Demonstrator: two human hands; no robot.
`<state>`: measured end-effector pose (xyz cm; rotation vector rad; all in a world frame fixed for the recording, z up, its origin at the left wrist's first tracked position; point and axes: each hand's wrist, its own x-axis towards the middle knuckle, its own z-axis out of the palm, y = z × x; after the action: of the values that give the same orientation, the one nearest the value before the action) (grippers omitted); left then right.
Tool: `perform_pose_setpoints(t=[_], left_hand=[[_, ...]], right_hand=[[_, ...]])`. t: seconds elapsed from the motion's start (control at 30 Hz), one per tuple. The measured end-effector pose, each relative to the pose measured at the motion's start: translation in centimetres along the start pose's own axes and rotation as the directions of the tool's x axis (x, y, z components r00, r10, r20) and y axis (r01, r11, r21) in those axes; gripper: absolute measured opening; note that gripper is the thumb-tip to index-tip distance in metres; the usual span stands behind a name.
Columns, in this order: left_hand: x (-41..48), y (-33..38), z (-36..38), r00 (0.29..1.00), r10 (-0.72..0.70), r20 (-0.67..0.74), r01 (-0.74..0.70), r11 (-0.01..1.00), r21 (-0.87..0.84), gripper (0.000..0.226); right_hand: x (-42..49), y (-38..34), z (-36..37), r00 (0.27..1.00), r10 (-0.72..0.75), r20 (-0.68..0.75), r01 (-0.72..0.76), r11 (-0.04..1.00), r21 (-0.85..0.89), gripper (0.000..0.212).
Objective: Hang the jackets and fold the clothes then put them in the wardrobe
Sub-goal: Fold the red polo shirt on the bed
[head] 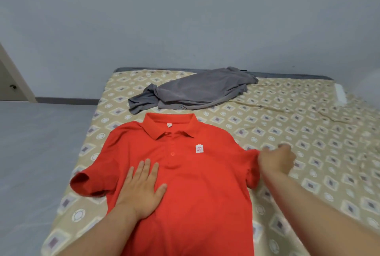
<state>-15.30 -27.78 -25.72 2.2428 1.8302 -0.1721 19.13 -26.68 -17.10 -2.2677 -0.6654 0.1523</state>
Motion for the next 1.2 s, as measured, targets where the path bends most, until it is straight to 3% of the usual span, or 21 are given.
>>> perform_pose_setpoints(t=[0.03, 0.07, 0.1, 0.13, 0.17, 0.23, 0.3, 0.37, 0.4, 0.47, 0.53, 0.67, 0.73, 0.8, 0.87, 0.93, 1.0, 1.07, 1.1, 1.2], left_hand=[[0.0, -0.1, -0.1, 1.0, 0.01, -0.002, -0.01, 0.999, -0.03, 0.077], [0.0, -0.2, -0.3, 1.0, 0.026, -0.005, -0.026, 0.997, -0.076, 0.076], [0.0, -0.3, -0.5, 0.999, 0.049, -0.013, -0.05, 0.988, -0.149, 0.074], [-0.2, -0.4, -1.0, 0.998, 0.063, -0.029, -0.069, 0.961, -0.268, 0.07], [-0.5, -0.8, -1.5, 0.997, 0.038, -0.065, -0.061, 0.906, -0.42, 0.06], [-1.3, -2.2, -2.5, 0.964, -0.102, -0.244, -0.082, 0.763, -0.642, 0.033], [-1.5, -4.4, -3.2, 0.833, -0.292, -0.471, -0.057, 0.8, -0.598, 0.025], [-1.1, -7.3, -3.7, 0.696, -0.486, -0.528, 0.163, 0.823, -0.543, 0.04], [-0.7, -8.8, -4.3, 0.686, -0.57, -0.453, 0.271, 0.777, -0.568, 0.05], [0.5, -10.8, -5.3, 0.725, -0.666, -0.173, 0.464, 0.659, -0.592, 0.063], [1.9, -12.0, -6.2, 0.767, -0.642, -0.018, 0.558, 0.679, -0.477, 0.059], [4.6, -13.3, -8.6, 0.883, -0.441, 0.157, 0.467, 0.801, -0.374, 0.035], [5.5, -13.6, -9.7, 0.894, -0.311, 0.322, 0.43, 0.797, -0.425, 0.024], [5.7, -14.1, -10.6, 0.848, -0.196, 0.493, 0.489, 0.647, -0.585, 0.015], [5.6, -15.4, -10.9, 0.827, -0.058, 0.56, 0.549, 0.302, -0.779, 0.024], [5.7, -17.2, -10.9, 0.863, 0.11, 0.492, 0.5, -0.063, -0.864, 0.032], [5.4, -18.3, -10.5, 0.887, 0.223, 0.403, 0.45, -0.232, -0.862, 0.043], [5.3, -19.2, -9.8, 0.851, 0.239, 0.467, 0.515, -0.212, -0.83, 0.059], [5.0, -19.5, -9.5, 0.817, 0.241, 0.524, 0.562, -0.132, -0.816, 0.066], [4.2, -19.7, -9.8, 0.706, 0.223, 0.672, 0.601, 0.312, -0.735, 0.057]], right_hand=[[-2.6, -0.6, 1.2, 0.964, -0.263, 0.026, 0.264, 0.963, -0.043, 0.039], [-6.0, -0.7, 2.7, 0.849, -0.509, 0.141, 0.52, 0.852, -0.056, 0.04], [-9.6, -0.3, 4.3, 0.707, -0.64, 0.301, 0.686, 0.725, -0.068, 0.043], [-12.7, 0.3, 5.7, 0.585, -0.662, 0.468, 0.775, 0.627, -0.081, 0.049], [-15.1, 1.0, 6.7, 0.512, -0.63, 0.584, 0.818, 0.564, -0.109, 0.055], [-17.0, 2.0, 7.9, 0.515, -0.578, 0.633, 0.829, 0.524, -0.196, 0.06], [-16.9, 2.3, 8.3, 0.541, -0.573, 0.616, 0.819, 0.526, -0.231, 0.063], [-16.8, 2.3, 8.2, 0.545, -0.572, 0.613, 0.817, 0.527, -0.235, 0.065], [-17.0, 2.3, 8.3, 0.553, -0.569, 0.609, 0.811, 0.535, -0.236, 0.065], [-17.1, 2.2, 8.4, 0.558, -0.555, 0.617, 0.807, 0.536, -0.249, 0.064], [-17.2, 2.1, 8.4, 0.56, -0.552, 0.617, 0.807, 0.531, -0.258, 0.062], [-17.4, 1.7, 8.1, 0.579, -0.553, 0.599, 0.796, 0.542, -0.269, 0.064], [-17.4, 1.8, 8.2, 0.584, -0.55, 0.597, 0.793, 0.542, -0.277, 0.065], [-17.5, 1.7, 8.2, 0.585, -0.554, 0.592, 0.796, 0.533, -0.288, 0.065], [-17.5, 1.6, 8.2, 0.588, -0.563, 0.581, 0.797, 0.525, -0.298, 0.067], [-17.6, 1.5, 8.1, 0.588, -0.575, 0.569, 0.798, 0.525, -0.295, 0.067], [-17.7, 1.5, 8.1, 0.589, -0.577, 0.567, 0.799, 0.524, -0.296, 0.065], [-17.7, 1.6, 8.1, 0.592, -0.58, 0.561, 0.797, 0.526, -0.297, 0.065], [-17.7, 1.6, 8.1, 0.592, -0.58, 0.56, 0.796, 0.526, -0.298, 0.065], [-17.7, 1.6, 8.1, 0.594, -0.577, 0.561, 0.794, 0.531, -0.296, 0.067]])
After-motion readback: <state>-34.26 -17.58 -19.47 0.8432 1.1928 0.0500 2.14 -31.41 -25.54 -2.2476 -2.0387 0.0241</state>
